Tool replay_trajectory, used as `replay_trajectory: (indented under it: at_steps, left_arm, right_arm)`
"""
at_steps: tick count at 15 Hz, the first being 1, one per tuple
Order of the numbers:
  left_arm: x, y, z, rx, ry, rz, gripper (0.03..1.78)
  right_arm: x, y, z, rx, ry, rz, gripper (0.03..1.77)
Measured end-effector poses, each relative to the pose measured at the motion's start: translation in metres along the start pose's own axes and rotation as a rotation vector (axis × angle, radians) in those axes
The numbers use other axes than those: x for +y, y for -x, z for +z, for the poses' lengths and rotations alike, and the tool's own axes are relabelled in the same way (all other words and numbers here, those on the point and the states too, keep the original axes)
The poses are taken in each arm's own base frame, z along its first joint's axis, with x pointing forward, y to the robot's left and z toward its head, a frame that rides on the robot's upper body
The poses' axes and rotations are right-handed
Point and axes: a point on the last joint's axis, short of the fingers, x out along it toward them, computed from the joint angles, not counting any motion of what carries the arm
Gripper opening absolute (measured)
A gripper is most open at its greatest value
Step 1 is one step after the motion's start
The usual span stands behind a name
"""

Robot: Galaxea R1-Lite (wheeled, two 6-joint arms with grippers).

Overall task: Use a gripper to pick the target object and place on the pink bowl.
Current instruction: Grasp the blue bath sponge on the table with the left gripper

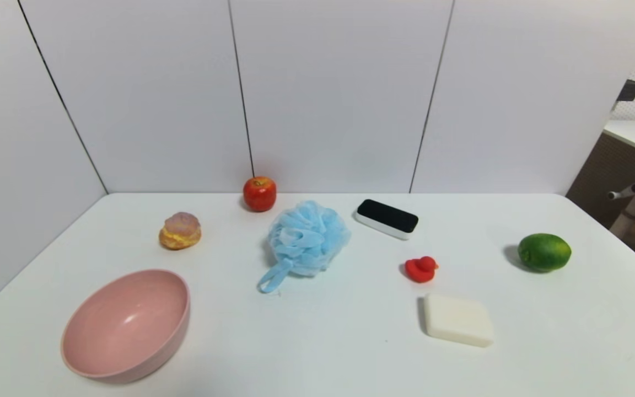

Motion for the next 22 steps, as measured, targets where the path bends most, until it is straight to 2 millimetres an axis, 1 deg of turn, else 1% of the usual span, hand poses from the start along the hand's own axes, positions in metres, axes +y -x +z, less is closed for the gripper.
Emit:
replay_trajectory:
  at_steps: [19, 21, 22]
  left_arm:
    - [0.000, 0.000, 0.000, 0.002, 0.012, 0.004, 1.69]
    - [0.000, -0.003, 0.005, 0.014, 0.011, 0.003, 1.69]
    - [0.000, -0.006, 0.012, 0.012, 0.007, -0.001, 1.69]
  right_arm:
    - [0.000, 0.000, 0.000, 0.000, 0.000, 0.000, 1.71]
    - [0.000, 0.000, 0.000, 0.000, 0.000, 0.000, 1.71]
    - [0.000, 0.000, 0.000, 0.000, 0.000, 0.000, 1.71]
